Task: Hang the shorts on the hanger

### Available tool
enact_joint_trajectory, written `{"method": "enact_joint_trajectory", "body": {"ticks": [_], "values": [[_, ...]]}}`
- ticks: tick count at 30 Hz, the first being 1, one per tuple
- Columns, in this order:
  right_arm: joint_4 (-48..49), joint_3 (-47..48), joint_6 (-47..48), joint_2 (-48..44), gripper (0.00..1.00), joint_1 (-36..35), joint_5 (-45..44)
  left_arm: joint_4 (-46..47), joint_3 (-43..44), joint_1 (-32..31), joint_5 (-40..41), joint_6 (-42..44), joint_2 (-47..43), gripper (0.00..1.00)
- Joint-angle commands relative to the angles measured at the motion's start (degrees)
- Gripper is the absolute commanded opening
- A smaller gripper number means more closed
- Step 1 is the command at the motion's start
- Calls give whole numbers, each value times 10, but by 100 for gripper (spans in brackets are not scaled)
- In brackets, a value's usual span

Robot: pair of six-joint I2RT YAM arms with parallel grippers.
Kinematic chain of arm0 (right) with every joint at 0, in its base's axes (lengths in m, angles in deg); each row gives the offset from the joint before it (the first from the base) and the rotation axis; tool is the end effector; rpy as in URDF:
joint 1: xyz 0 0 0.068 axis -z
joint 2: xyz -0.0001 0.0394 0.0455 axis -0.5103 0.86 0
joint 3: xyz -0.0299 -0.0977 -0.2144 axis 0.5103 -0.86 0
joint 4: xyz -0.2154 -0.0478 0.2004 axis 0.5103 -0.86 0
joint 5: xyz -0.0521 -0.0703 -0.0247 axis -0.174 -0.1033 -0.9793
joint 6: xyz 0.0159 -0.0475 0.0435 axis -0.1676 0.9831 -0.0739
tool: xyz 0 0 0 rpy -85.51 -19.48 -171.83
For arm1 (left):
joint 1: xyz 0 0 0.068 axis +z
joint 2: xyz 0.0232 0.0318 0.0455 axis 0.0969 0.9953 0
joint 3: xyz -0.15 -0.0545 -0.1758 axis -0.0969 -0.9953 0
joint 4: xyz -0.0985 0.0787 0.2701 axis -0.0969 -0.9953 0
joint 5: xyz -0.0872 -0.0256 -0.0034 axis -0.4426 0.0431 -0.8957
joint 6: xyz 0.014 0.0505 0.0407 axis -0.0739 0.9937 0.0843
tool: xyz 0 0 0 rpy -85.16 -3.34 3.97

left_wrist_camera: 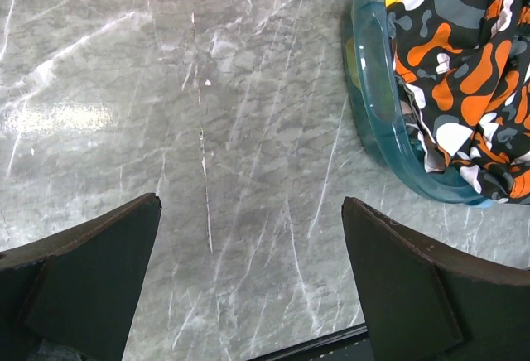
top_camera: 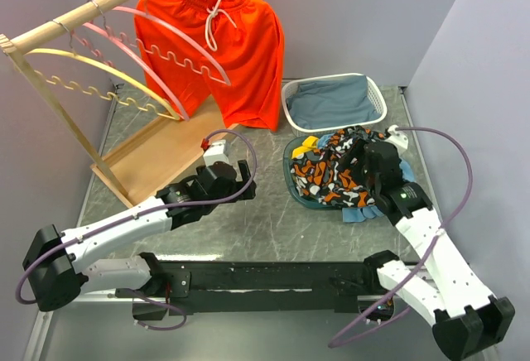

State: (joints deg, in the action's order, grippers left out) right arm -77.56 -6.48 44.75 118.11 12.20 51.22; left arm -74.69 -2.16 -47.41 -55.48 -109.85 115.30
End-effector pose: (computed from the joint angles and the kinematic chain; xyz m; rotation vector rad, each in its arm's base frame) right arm 0.2456 0.0656 0.2709 0.5075 2.0791 0.2377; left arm 0.2014 -0.2321 0.2119 -0.1500 2.2266 -0.5409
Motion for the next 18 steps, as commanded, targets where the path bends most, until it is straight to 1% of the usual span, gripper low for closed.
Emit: {"method": "enact_joint_trajectory", "body": {"ticks": [1,4,5,7,12,13,14,15,16,18], "values": [[40,14,-6,41,89,5,-31,1,9,-2,-4,13,-7,96],[42,32,-7,77,85,12,-49,-7,14,-2,0,16,-6,97],[41,38,-7,94,82,14,-57,-8,16,-2,0,16,-6,96],[42,40,-8,110,81,26,-76,-9,17,-2,0,16,-5,96],[79,46,-4,155,74,49,-62,-5,18,-2,-3,23,0,96],[91,47,-1,163,72,50,-60,-7,18,-2,-3,23,2,96],[91,56,-1,183,66,55,-58,-8,24,-2,-2,23,6,96],[87,61,0,193,63,55,-59,-11,25,-2,1,24,8,96],[88,66,0,201,61,56,-63,-13,27,-2,4,24,9,96],[98,65,5,215,60,60,-62,-12,25,-2,6,26,9,97]]}}
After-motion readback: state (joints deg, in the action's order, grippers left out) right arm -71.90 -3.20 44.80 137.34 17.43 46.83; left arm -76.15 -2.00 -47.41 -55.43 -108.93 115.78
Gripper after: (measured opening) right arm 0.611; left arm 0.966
